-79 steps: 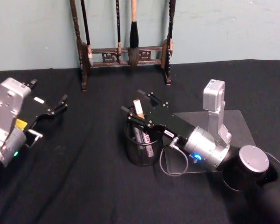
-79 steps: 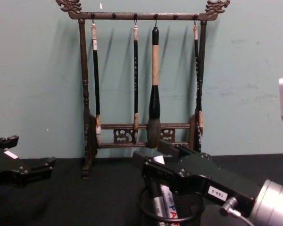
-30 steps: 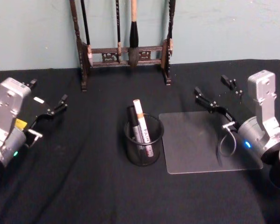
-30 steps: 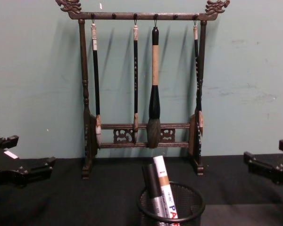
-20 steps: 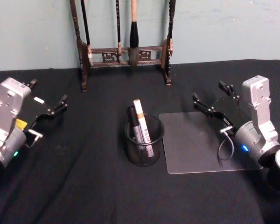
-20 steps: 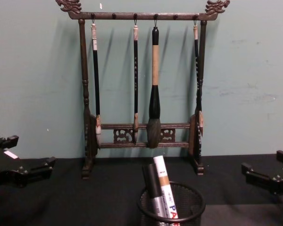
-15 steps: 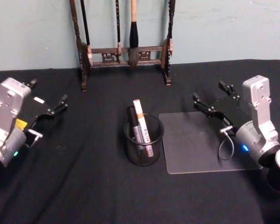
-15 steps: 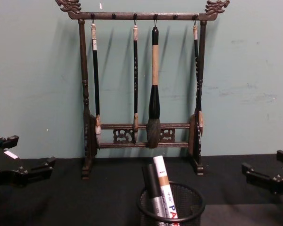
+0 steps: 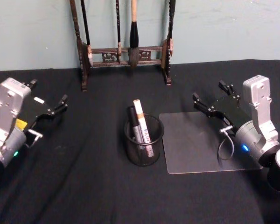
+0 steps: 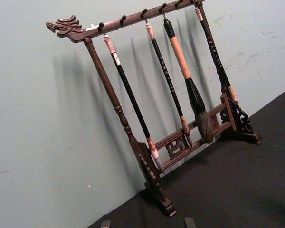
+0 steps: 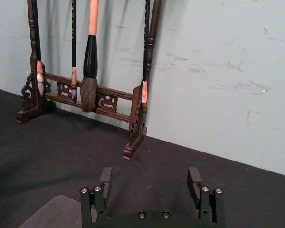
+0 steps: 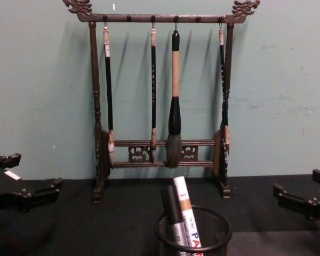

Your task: Pick up the water-based marker from the table and place it into the pen holder.

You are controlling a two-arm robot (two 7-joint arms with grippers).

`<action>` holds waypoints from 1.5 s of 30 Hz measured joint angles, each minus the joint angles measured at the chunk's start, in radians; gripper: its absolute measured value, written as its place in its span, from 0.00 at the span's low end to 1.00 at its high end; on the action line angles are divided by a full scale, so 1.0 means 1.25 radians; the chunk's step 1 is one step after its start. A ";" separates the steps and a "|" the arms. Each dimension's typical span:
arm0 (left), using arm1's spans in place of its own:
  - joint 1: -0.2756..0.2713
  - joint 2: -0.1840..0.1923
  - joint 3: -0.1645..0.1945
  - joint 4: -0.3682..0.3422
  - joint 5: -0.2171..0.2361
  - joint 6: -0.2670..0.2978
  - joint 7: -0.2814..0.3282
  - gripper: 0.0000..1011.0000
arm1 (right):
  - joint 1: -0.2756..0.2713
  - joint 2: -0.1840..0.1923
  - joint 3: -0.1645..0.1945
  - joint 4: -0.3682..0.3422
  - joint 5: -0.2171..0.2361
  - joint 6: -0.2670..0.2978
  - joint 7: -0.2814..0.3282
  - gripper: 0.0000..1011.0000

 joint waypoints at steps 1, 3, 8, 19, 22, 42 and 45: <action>0.000 0.000 0.000 0.000 0.000 0.000 0.000 0.99 | 0.000 0.000 0.000 0.000 0.000 0.000 0.000 0.99; 0.000 0.000 0.000 0.000 0.000 0.000 0.000 0.99 | 0.000 0.000 0.000 0.000 0.001 0.000 0.000 0.99; 0.000 0.000 0.000 0.000 0.000 0.000 0.000 0.99 | 0.000 0.000 0.000 -0.001 0.001 0.000 0.000 0.99; 0.000 0.000 0.000 0.000 0.000 0.000 0.000 0.99 | 0.000 0.001 0.000 -0.001 0.002 0.000 0.000 0.99; 0.000 0.000 0.000 0.000 0.000 0.000 0.000 0.99 | 0.000 0.001 0.000 -0.001 0.002 0.000 0.000 0.99; 0.000 0.000 0.000 0.000 0.000 0.000 0.000 0.99 | 0.000 0.001 0.000 -0.001 0.002 0.000 0.000 0.99; 0.000 0.000 0.000 0.000 0.000 0.000 0.000 0.99 | 0.000 0.000 0.000 -0.001 0.002 0.000 0.000 0.99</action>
